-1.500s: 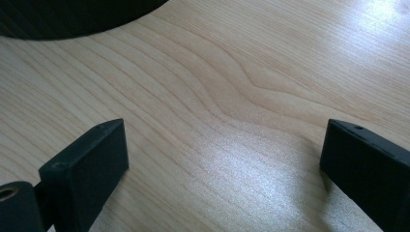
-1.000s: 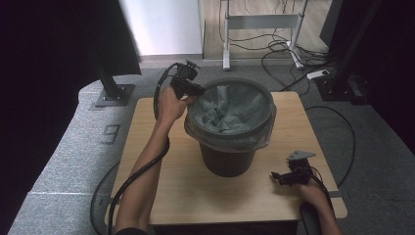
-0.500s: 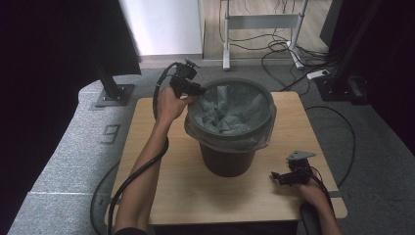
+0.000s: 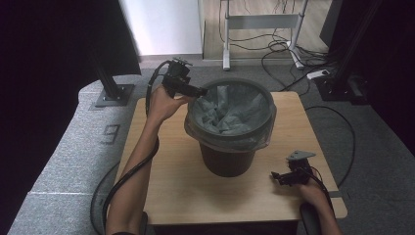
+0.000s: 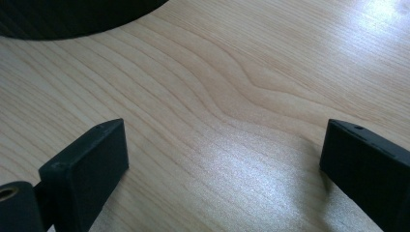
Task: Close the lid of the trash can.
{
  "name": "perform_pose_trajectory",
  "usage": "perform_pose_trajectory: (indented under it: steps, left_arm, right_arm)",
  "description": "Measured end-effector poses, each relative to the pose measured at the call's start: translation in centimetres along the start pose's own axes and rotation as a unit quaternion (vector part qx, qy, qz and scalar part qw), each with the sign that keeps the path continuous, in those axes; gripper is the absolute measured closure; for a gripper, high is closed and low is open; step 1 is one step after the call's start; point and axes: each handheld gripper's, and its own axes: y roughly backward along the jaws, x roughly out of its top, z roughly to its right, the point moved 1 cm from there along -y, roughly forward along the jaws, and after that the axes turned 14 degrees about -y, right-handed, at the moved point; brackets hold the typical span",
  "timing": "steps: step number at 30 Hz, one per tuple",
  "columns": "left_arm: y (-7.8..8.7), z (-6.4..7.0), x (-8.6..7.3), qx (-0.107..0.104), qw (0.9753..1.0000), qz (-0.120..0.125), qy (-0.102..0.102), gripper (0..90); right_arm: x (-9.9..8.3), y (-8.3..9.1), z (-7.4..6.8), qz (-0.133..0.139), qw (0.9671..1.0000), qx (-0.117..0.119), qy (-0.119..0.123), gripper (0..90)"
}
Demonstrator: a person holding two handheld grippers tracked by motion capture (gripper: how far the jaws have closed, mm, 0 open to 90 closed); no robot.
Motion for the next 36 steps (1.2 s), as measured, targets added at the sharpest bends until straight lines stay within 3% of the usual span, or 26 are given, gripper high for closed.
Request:
perform_pose_trajectory:
  steps: [3,20,30,36]
  left_arm:
    - [0.4,0.2,-0.5,0.000,0.9998,-0.010,-0.016,0.0]
    - [4.2,-0.1,-3.7,0.009,0.9992,0.035,-0.016,0.0]
    - [6.1,-0.5,-7.3,0.019,0.9988,0.046,-0.006,0.0]
    - [6.8,-0.8,-10.2,0.024,0.9986,0.046,0.011,0.0]
  right_arm:
    - [0.0,0.0,0.0,0.000,1.0000,0.000,0.000,3.1]
    - [0.0,0.0,0.0,0.000,1.0000,0.000,0.000,3.1]
    - [0.0,0.0,0.0,0.000,1.0000,0.000,0.000,3.1]
    - [0.0,0.0,0.0,-0.001,1.0000,-0.001,0.000,3.0]
